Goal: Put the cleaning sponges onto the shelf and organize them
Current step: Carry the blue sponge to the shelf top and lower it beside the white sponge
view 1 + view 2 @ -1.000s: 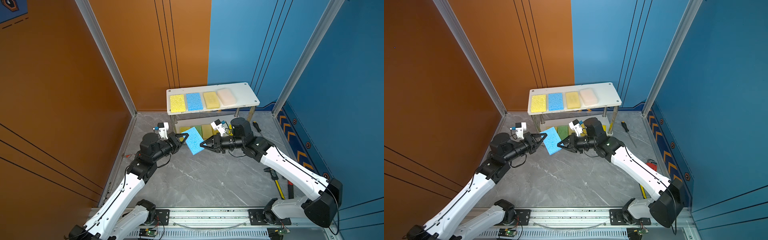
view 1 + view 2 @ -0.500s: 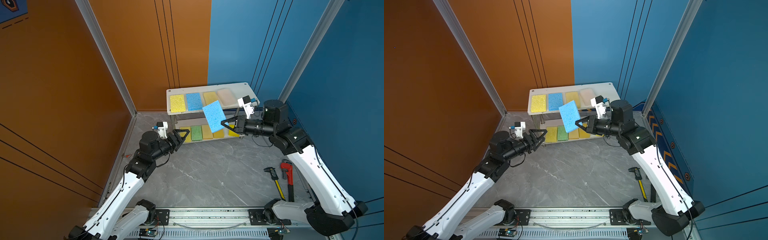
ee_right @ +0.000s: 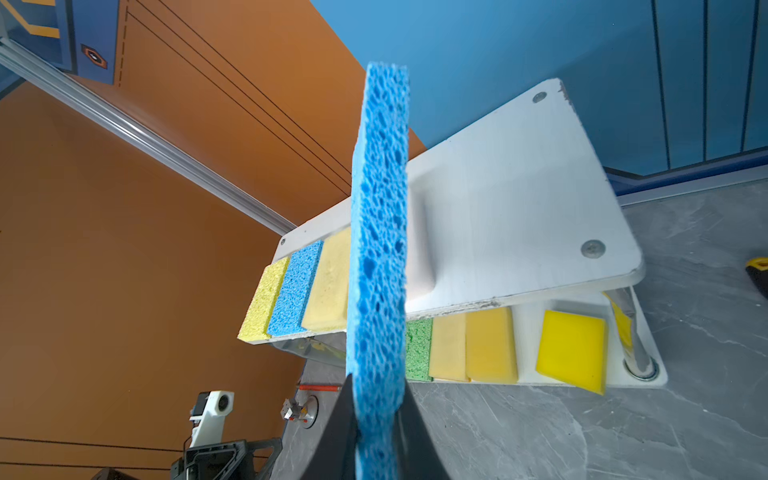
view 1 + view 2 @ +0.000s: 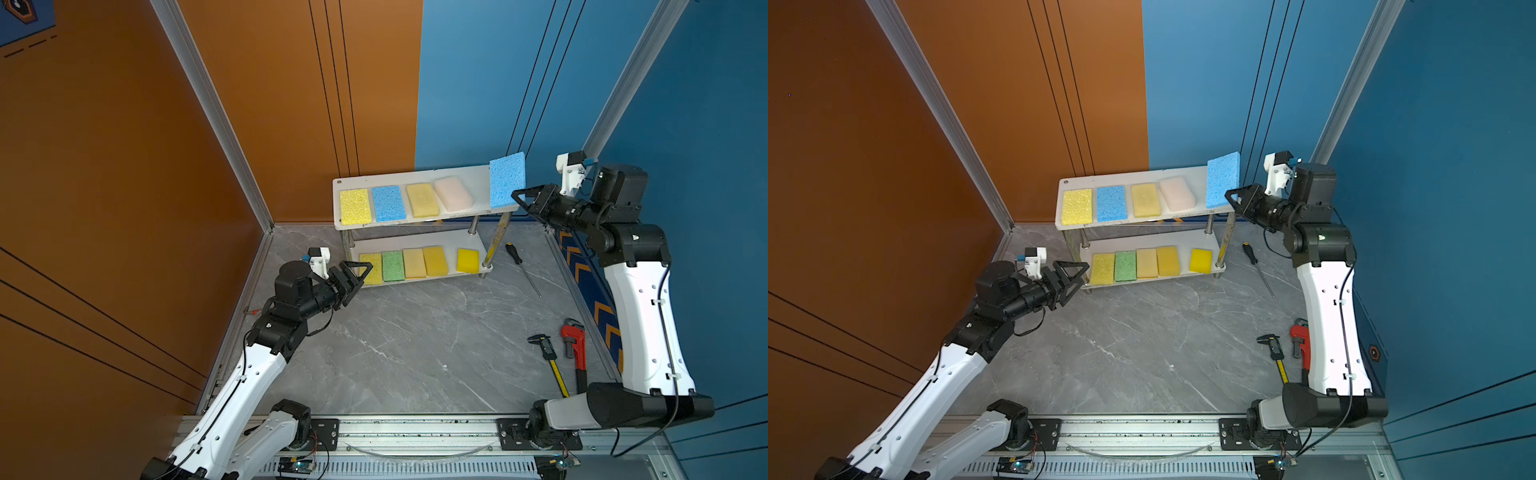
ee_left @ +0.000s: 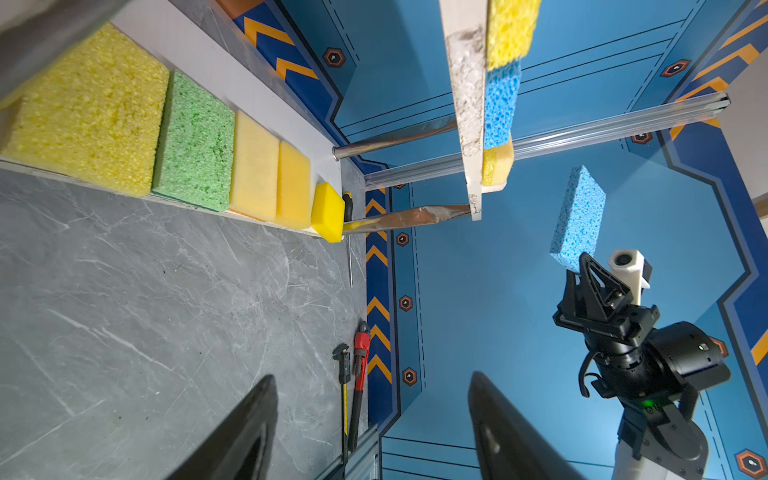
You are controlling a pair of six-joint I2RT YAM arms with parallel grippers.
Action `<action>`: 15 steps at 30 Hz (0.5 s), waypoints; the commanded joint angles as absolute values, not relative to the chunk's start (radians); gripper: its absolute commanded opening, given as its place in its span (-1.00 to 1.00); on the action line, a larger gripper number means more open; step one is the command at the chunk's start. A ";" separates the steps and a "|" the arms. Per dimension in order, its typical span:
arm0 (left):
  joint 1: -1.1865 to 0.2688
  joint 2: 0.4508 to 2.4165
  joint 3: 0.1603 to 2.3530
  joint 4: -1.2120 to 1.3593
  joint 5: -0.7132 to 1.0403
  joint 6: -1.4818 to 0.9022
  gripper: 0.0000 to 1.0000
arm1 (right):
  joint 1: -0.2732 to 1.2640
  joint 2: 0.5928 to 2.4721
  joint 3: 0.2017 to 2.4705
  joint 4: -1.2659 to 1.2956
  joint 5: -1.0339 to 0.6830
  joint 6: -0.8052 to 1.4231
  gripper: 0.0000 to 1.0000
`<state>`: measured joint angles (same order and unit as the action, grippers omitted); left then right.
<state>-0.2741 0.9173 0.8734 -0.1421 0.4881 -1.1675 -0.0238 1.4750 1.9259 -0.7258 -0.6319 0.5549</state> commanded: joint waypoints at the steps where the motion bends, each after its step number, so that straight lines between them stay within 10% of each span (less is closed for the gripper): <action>1: -0.243 0.886 0.891 -0.179 0.543 -1.140 0.46 | -0.058 1.533 1.975 -0.751 -0.692 0.511 -0.69; 15: -0.151 0.849 0.871 -0.245 0.596 -1.149 0.45 | -0.044 1.763 2.162 -0.810 -0.712 0.444 -0.69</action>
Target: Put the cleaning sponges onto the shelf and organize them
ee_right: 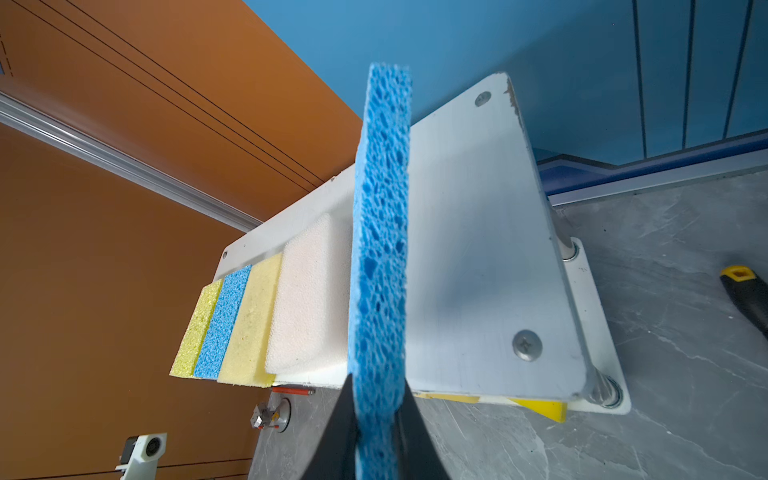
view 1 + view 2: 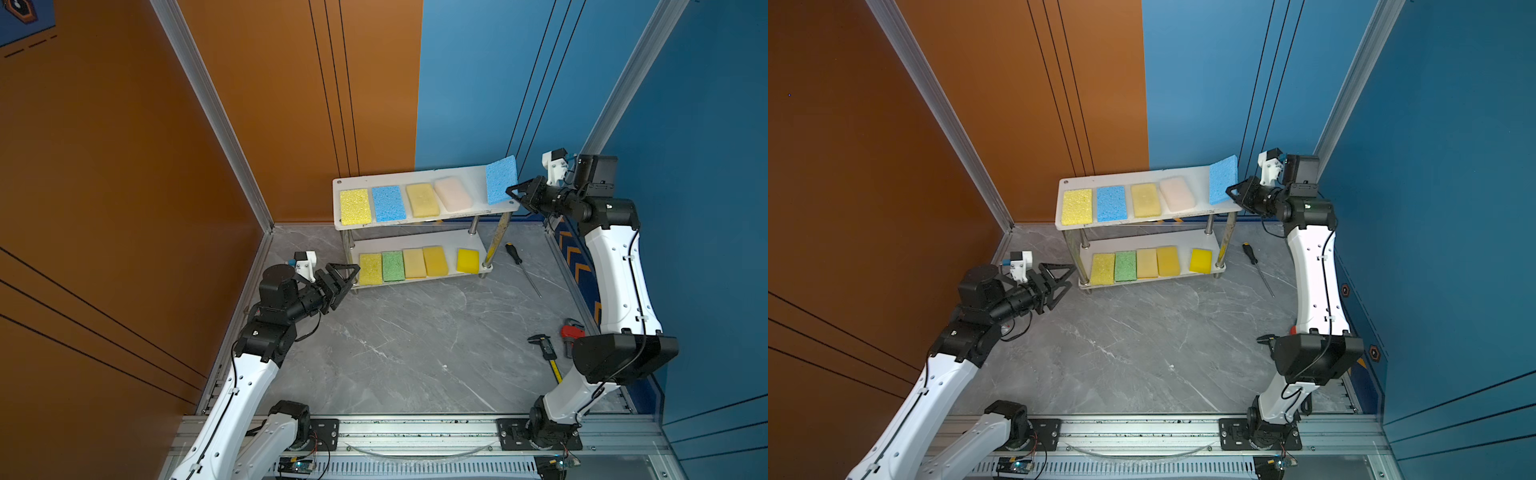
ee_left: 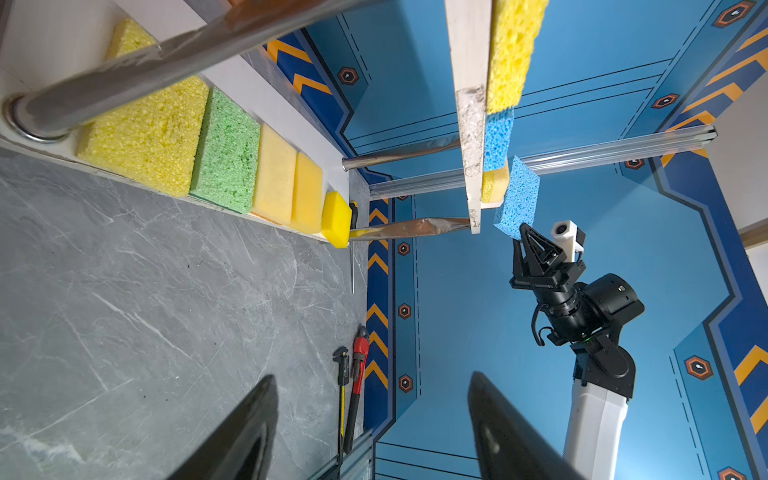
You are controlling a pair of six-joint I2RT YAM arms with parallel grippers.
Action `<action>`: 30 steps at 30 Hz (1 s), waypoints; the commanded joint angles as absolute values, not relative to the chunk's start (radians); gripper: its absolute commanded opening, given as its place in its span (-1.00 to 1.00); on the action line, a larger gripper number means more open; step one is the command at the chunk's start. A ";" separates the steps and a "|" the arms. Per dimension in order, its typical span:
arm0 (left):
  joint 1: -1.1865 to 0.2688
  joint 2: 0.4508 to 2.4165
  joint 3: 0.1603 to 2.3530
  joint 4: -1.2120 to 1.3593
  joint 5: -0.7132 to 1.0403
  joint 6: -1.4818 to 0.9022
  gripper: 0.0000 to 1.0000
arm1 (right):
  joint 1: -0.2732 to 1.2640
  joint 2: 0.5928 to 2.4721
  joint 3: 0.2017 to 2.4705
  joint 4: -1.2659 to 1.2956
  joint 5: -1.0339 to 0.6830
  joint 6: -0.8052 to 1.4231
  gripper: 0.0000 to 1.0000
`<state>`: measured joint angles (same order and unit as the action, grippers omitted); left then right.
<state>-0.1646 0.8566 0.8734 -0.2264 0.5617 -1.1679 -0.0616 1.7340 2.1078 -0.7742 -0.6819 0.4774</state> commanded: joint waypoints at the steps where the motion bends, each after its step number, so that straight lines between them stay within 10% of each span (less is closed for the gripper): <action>1: -0.147 0.850 0.869 -0.244 0.598 -1.151 0.45 | -0.038 1.780 2.181 -0.824 -0.714 0.438 -0.69; 17: -0.088 0.830 0.849 -0.252 0.618 -1.159 0.44 | 0.006 1.870 2.290 -0.945 -0.680 0.371 -0.58; 19: -0.084 0.830 0.848 -0.252 0.620 -1.158 0.44 | -0.002 1.862 2.286 -0.952 -0.678 0.364 -0.39; 24: -0.082 0.832 0.849 -0.249 0.619 -1.161 0.44 | -0.039 1.833 2.267 -0.953 -0.676 0.364 1.00; 30: -0.082 0.840 0.854 -0.244 0.621 -1.158 0.44 | -0.073 1.796 2.244 -0.953 -0.649 0.373 1.00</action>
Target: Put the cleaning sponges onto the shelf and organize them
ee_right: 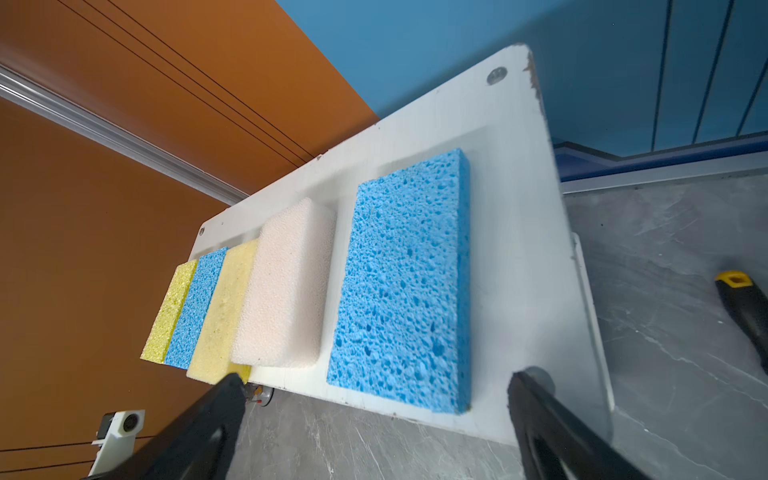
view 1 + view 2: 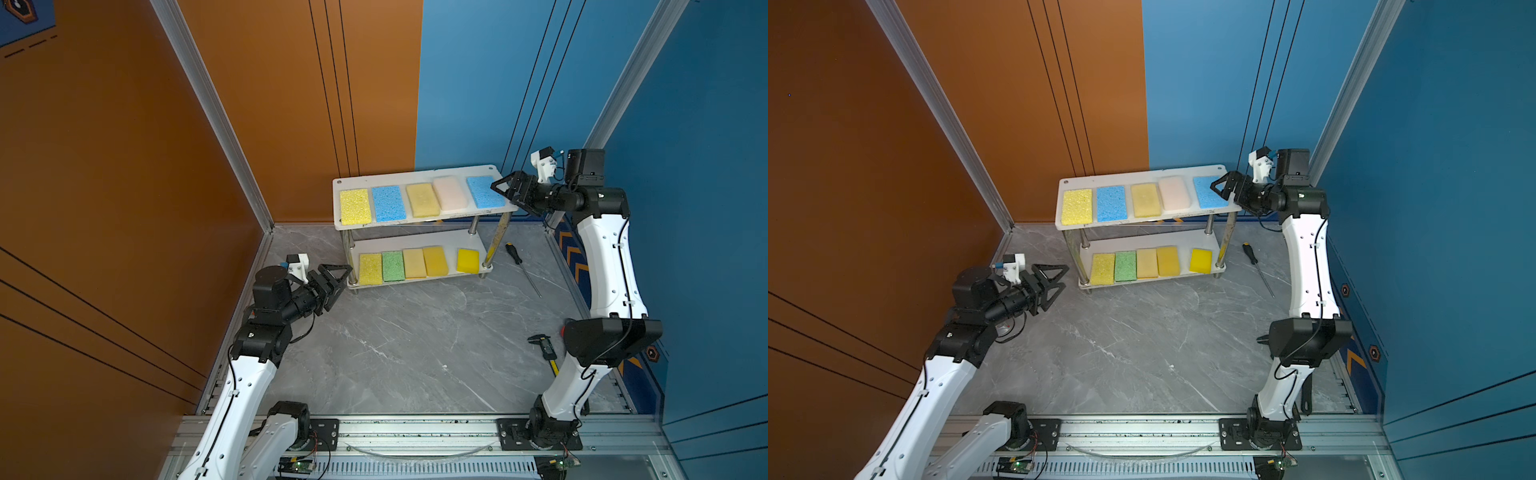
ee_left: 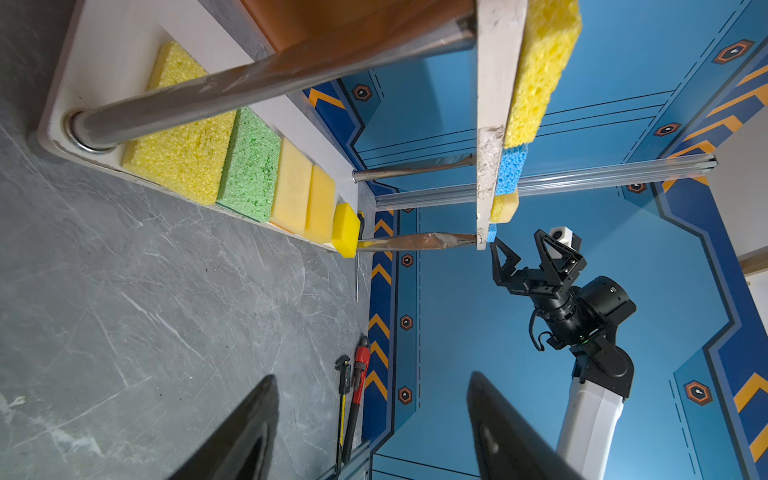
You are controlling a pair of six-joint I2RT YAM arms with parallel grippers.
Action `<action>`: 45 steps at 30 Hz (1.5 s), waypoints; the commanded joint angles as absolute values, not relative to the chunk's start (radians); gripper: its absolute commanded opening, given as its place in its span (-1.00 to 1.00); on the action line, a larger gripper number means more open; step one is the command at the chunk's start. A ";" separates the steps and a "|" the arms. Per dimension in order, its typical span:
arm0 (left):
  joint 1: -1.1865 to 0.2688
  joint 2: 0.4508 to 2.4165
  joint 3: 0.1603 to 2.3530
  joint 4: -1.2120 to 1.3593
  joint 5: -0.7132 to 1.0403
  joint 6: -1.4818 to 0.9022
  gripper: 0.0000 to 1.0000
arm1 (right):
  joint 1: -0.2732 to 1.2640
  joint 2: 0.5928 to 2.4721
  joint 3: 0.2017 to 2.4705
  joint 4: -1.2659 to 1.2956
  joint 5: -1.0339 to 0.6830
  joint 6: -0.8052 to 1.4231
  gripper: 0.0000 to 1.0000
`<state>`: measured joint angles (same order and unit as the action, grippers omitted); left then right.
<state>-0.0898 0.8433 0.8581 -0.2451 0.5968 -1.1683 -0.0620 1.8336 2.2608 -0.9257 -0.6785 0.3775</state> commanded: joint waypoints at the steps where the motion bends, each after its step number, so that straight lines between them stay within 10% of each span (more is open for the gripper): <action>1: -0.082 0.841 0.852 -0.244 0.620 -1.158 0.44 | -0.077 1.790 2.243 -0.954 -0.644 0.373 1.00; 11: -0.084 0.841 0.930 -0.496 0.474 -0.936 0.47 | -0.089 1.659 2.137 -0.931 -0.453 0.326 0.99; 22: -0.078 0.698 0.816 -0.609 -0.065 -0.740 0.64 | -0.185 1.206 1.276 -0.388 -0.054 0.350 1.00; 33: -0.074 0.701 0.609 -0.311 -0.310 -0.473 0.96 | -0.181 1.206 0.648 0.207 -0.098 0.183 1.00; 45: -0.033 0.947 0.497 0.096 -0.303 -0.236 0.96 | -0.145 1.451 0.542 0.495 -0.118 0.136 1.00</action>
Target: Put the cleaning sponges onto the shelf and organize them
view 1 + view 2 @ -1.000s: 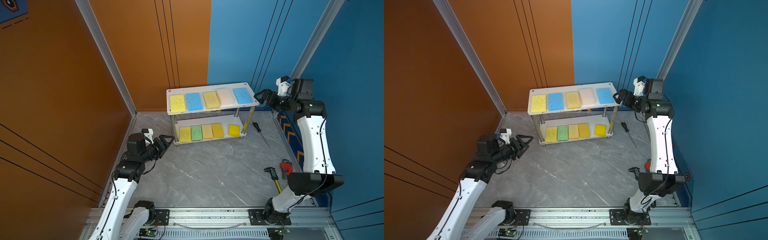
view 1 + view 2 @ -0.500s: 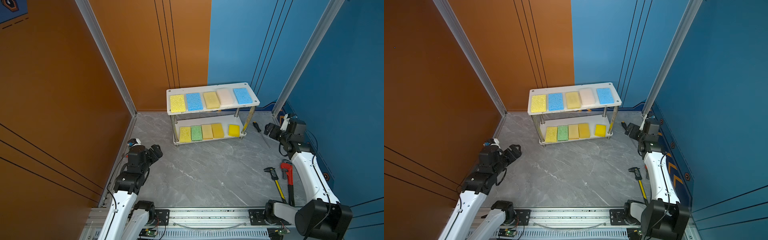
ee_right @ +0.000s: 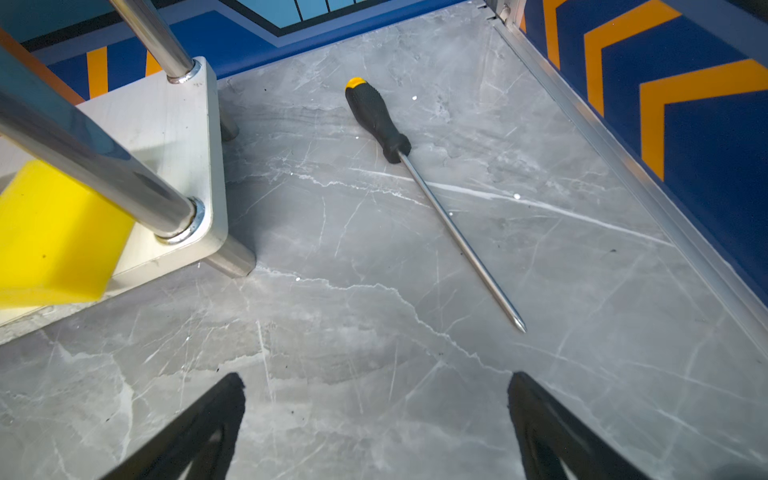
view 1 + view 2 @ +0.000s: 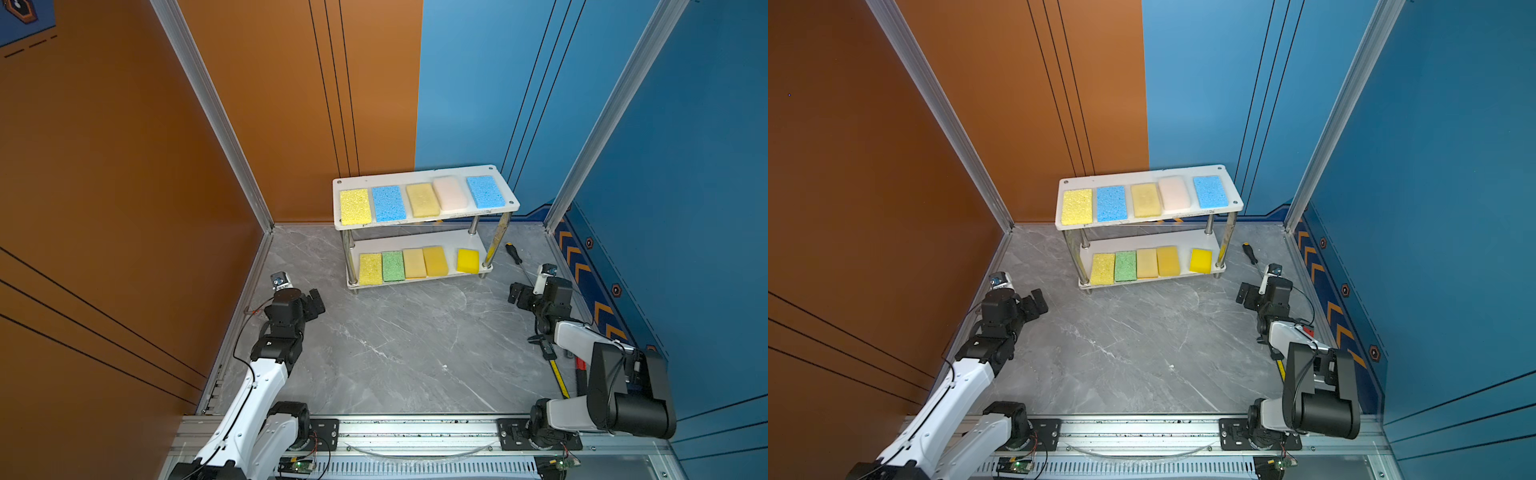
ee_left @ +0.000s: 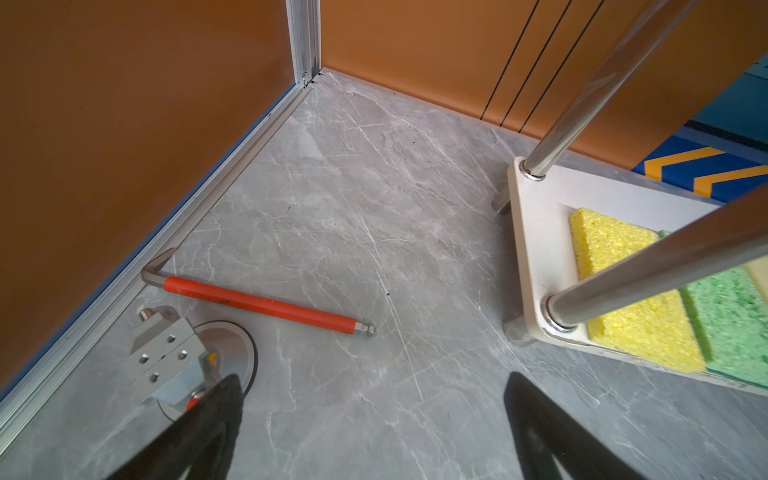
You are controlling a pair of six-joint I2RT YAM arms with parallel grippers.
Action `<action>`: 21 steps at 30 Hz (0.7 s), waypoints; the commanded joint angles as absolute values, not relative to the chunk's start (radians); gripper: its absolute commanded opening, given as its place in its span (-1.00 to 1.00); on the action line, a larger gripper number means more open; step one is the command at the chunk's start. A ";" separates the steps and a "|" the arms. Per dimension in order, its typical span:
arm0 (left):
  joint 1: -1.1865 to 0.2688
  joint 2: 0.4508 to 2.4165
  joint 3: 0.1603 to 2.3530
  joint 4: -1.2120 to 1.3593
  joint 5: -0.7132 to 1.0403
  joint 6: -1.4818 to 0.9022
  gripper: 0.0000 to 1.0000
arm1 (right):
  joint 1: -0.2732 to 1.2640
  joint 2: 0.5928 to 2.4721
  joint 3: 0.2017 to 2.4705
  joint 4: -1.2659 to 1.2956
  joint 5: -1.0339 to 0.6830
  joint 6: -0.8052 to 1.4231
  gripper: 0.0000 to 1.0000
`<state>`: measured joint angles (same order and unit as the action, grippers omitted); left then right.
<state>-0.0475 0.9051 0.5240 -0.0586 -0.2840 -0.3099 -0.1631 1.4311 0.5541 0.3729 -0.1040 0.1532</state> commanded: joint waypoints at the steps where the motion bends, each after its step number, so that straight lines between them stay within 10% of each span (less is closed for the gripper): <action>1: -0.028 0.978 0.489 0.130 -0.304 -0.223 0.96 | -0.142 1.454 0.534 0.510 -0.117 0.138 1.00; 21: 0.000 1.546 0.399 0.871 -0.099 -0.017 0.96 | 0.000 1.542 0.374 0.896 0.053 0.073 1.00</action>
